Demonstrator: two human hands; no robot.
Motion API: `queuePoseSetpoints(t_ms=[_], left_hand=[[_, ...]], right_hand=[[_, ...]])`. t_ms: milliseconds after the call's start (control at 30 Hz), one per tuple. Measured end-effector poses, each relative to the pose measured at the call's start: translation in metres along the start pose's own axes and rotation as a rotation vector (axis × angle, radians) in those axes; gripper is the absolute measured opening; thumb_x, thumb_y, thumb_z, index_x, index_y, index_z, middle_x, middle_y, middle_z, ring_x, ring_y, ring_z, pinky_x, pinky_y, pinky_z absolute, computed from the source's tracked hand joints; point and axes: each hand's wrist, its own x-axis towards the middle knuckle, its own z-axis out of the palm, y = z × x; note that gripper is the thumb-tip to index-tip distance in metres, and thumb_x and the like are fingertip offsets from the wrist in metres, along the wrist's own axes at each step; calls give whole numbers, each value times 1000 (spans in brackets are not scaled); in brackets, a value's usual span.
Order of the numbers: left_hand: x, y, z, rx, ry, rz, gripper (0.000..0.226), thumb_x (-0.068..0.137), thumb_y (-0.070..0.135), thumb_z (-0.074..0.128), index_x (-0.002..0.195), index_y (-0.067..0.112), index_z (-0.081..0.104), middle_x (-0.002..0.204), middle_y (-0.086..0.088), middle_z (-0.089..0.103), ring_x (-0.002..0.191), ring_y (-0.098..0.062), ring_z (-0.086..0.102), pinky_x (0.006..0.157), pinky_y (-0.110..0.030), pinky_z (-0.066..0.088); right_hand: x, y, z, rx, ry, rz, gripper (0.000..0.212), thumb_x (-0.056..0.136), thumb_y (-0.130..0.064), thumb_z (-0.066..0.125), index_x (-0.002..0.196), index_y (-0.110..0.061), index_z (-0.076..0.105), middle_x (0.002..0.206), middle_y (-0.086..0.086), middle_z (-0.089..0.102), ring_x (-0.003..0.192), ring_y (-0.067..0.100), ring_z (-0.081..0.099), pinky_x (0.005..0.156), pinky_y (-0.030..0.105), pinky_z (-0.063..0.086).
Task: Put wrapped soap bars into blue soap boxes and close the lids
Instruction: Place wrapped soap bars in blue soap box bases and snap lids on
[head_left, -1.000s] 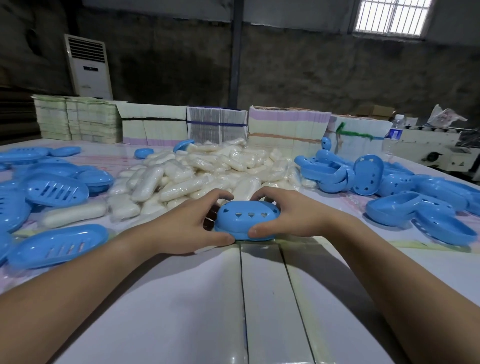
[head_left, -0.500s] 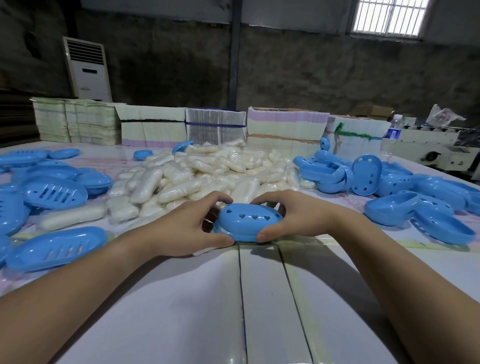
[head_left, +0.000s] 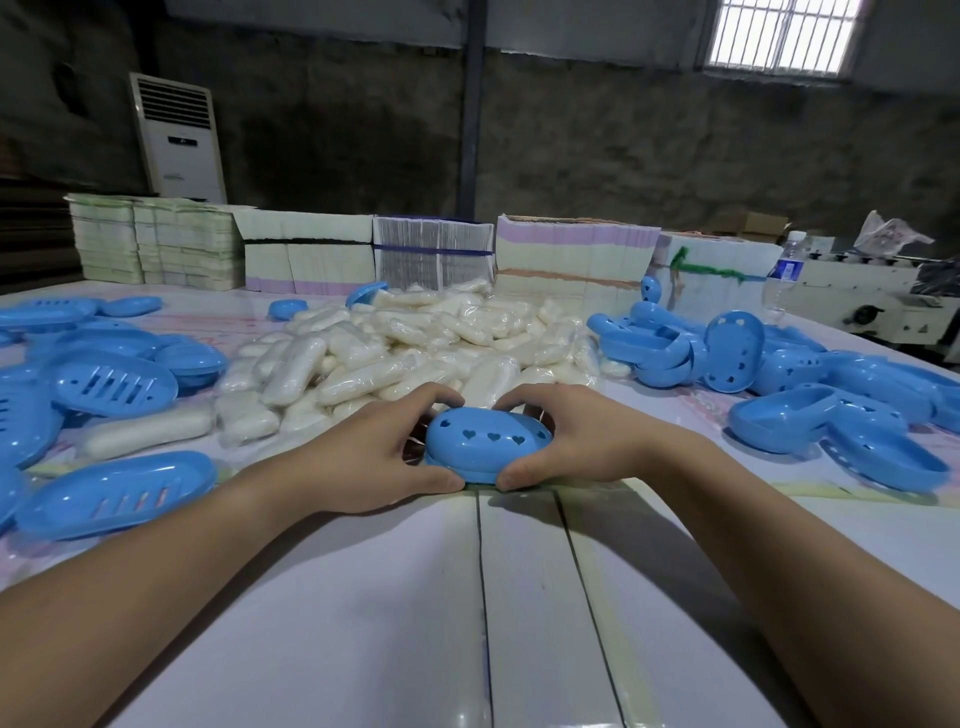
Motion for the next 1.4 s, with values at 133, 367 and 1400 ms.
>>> queuePoseSetpoints(t_ms=[133, 367, 1400], left_hand=[[1, -2, 1, 14, -10, 0, 61, 85, 32, 77, 136, 33, 44, 119, 12, 65, 109, -2, 60, 93, -25, 51], [1, -2, 2, 13, -38, -18, 59, 88, 40, 73, 138, 35, 42, 122, 11, 63, 109, -5, 61, 96, -29, 51], [2, -10, 6, 15, 86, 68, 26, 89, 41, 71, 112, 37, 58, 95, 20, 67, 92, 5, 61, 70, -8, 43]], right_hand=[[0, 1, 3, 15, 36, 5, 68, 62, -65, 76, 122, -46, 51, 107, -19, 54, 91, 2, 54, 71, 18, 42], [-1, 10, -6, 209, -34, 30, 54, 71, -46, 84, 119, -39, 60, 100, -6, 61, 87, 12, 59, 75, 23, 46], [-3, 1, 4, 98, 85, -76, 41, 74, -45, 76, 112, -41, 62, 90, -17, 64, 86, -6, 59, 70, 13, 50]])
